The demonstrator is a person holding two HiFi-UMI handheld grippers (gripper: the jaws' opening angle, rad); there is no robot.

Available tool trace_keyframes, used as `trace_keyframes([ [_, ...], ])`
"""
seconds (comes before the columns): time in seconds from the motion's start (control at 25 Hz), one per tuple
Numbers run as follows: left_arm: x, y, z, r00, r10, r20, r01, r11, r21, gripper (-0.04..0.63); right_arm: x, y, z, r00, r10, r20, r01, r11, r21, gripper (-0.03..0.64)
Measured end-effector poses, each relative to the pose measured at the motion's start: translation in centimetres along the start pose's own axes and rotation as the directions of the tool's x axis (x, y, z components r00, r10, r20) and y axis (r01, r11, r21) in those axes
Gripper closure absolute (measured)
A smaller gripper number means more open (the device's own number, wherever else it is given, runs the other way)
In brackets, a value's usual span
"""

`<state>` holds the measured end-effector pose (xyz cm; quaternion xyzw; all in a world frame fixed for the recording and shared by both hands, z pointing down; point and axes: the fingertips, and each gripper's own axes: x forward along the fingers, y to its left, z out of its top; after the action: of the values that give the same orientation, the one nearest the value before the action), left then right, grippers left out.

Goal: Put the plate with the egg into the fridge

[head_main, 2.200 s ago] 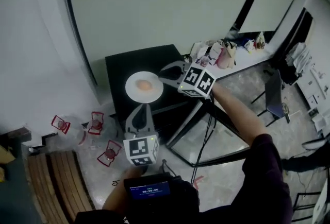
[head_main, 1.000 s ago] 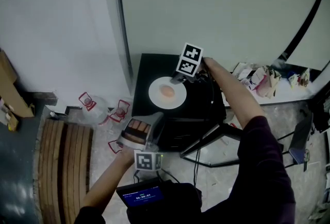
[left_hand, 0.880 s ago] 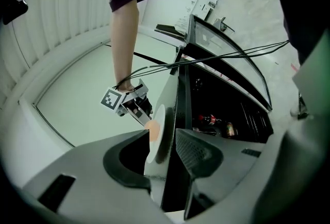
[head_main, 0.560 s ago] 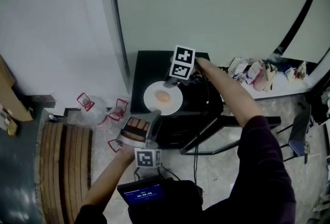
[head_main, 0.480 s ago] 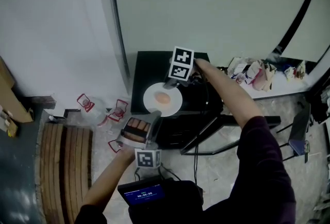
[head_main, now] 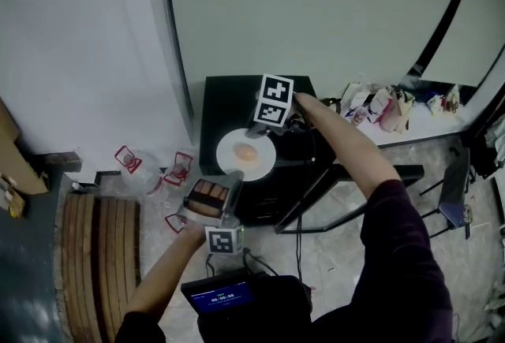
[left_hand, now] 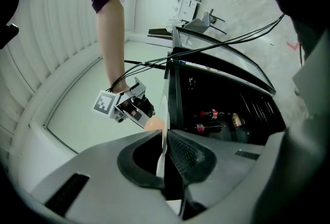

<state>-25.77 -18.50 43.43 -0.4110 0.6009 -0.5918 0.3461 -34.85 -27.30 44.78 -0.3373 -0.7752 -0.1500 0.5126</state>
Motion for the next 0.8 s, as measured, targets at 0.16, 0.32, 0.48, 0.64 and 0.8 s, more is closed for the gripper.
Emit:
trace_keyframes([
  [0.16, -0.7, -0.1, 0.0, 1.000, 0.006, 0.011, -0.005, 1.000, -0.008, 0.568, -0.9, 0.3, 0.4, 0.994, -0.078, 0.074, 0.077, 0.997, 0.022, 0.512],
  [0.32, -1.8, -0.1, 0.2, 0.999, 0.003, 0.038, -0.002, 1.000, -0.019, 0.574, -2.7, 0.7, 0.0, 0.968, -0.198, 0.152, 0.190, 0.980, 0.063, 0.512],
  [0.48, -2.6, -0.4, 0.0, 0.997, -0.017, 0.071, 0.016, 1.000, 0.010, 0.574, -4.6, 1.5, -0.9, 0.918, -0.326, 0.226, 0.301, 0.944, 0.138, 0.512],
  [0.64, -3.1, -0.6, 0.8, 0.994, -0.025, 0.105, 0.018, 0.998, 0.067, 0.574, -6.9, 3.9, -2.6, 0.831, -0.461, 0.310, 0.423, 0.887, 0.186, 0.512],
  [0.8, -3.9, -0.5, 2.6, 0.991, -0.025, 0.132, 0.019, 0.999, 0.051, 0.574, -8.8, 6.5, -4.5, 0.723, -0.574, 0.385, 0.525, 0.818, 0.235, 0.512],
])
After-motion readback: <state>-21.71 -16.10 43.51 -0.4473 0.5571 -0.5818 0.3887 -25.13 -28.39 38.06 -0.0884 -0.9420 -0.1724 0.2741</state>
